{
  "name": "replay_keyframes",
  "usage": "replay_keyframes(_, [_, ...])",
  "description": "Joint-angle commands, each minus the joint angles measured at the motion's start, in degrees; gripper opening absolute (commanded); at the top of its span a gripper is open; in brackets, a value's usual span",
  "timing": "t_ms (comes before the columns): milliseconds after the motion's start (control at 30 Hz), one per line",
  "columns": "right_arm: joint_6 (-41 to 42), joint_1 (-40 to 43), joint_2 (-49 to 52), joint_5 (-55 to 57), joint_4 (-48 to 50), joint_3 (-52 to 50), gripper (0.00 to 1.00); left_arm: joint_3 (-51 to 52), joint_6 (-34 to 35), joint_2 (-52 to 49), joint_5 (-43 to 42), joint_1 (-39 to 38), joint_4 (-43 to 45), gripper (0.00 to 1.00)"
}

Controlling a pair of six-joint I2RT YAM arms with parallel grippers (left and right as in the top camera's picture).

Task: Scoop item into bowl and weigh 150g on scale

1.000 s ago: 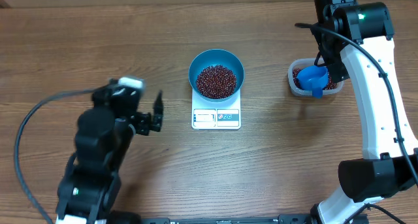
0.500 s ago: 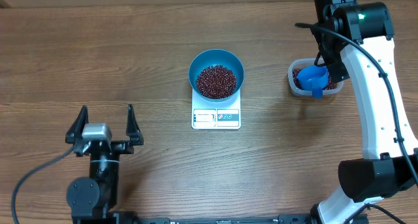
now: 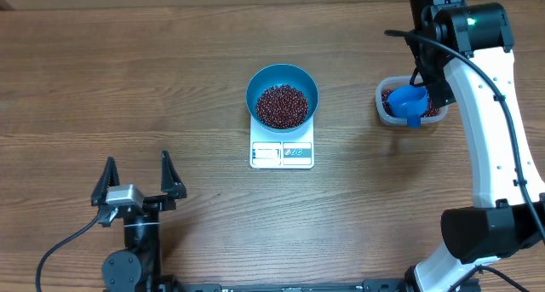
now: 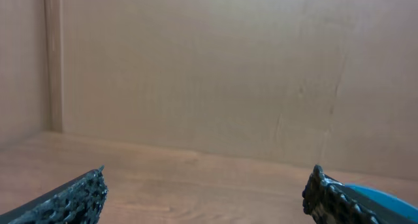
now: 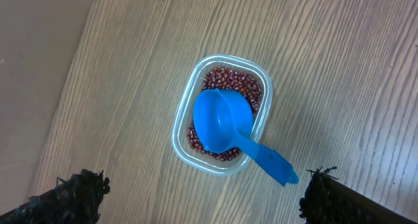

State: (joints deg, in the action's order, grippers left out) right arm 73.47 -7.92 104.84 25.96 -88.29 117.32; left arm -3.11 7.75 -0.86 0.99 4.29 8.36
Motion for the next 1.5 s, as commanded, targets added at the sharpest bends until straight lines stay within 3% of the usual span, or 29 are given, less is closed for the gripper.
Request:
replay_keyframes(0, [0.0, 0.1, -1.3, 0.9, 0.1, 1.6, 1.00, 2.6, 1.7, 0.7, -0.4, 0.5, 0.7, 1.00])
replay_keyframes(400, [0.0, 0.1, -1.3, 0.9, 0.1, 1.6, 1.00, 2.8, 1.7, 0.7, -3.0, 0.5, -13.0, 0.99])
replay_keyframes(1467, [0.0, 0.1, -1.3, 0.9, 0.1, 1.6, 1.00, 2.8, 1.0, 0.6, -2.3, 0.6, -12.9, 1.00])
